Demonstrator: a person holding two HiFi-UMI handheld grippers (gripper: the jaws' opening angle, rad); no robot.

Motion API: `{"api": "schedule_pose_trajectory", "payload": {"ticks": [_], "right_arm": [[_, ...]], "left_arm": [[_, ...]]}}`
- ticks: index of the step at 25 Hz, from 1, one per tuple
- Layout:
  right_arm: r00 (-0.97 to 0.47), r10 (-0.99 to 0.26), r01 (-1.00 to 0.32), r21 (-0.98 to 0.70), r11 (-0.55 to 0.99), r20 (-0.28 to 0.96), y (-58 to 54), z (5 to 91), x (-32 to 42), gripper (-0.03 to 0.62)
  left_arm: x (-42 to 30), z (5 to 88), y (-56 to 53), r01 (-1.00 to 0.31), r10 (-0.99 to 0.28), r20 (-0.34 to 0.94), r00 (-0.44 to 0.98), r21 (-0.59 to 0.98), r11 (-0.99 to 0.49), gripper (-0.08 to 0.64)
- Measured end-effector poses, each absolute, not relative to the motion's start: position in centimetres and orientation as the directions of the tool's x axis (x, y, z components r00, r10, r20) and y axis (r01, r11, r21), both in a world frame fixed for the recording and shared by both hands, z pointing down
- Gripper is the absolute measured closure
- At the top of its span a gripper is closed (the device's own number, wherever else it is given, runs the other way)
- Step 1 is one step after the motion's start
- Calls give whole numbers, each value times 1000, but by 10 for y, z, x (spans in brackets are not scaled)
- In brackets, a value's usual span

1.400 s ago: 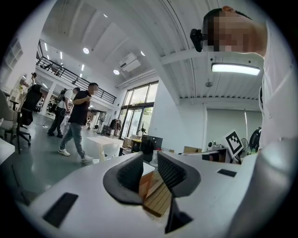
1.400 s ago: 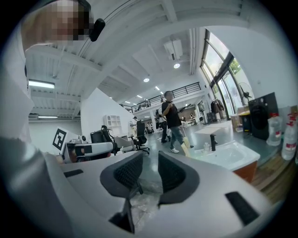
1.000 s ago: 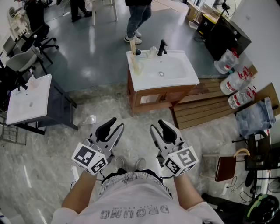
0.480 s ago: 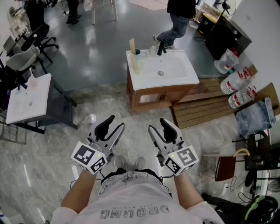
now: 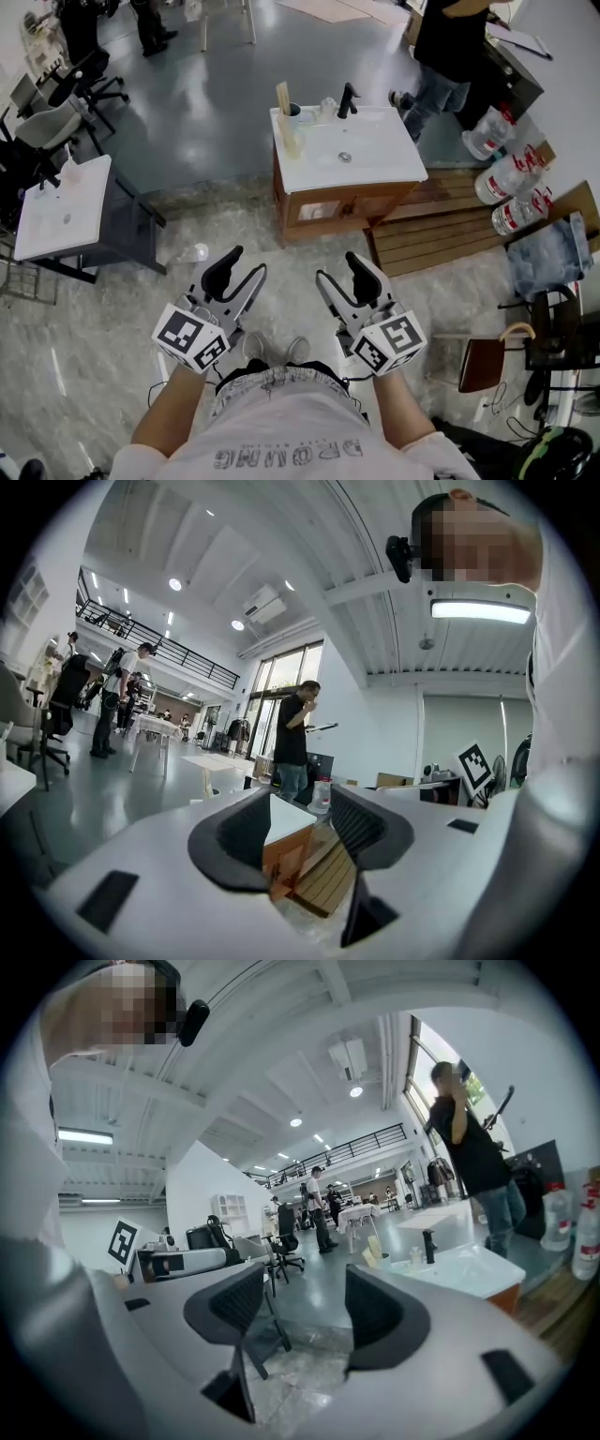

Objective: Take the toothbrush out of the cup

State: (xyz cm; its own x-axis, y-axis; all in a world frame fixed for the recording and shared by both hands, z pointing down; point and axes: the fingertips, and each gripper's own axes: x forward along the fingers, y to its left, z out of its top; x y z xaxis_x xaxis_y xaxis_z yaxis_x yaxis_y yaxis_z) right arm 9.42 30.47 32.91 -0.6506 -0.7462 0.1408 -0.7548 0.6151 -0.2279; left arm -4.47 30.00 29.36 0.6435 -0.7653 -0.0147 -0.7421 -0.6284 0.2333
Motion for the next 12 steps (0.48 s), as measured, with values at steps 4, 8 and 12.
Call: {"api": "schedule_pose_trajectory", "payload": {"ticks": [4,8,12], "right_arm": [[-659,-740,-748,-228,624,136,304,328,100,316],[-669,-731,-739,-229,634,135,302,329,109,316],[-680,-720,-729,-228,646,137,302,332,117,316]], "left_arm": [[-39,293,301,-751,-774,-14,633,232,-618,356],[-30,293,301,-760,-783,-14,622,231,-608,356],[-23,296,302,-773,-797,-17,604,232,-591,356]]}}
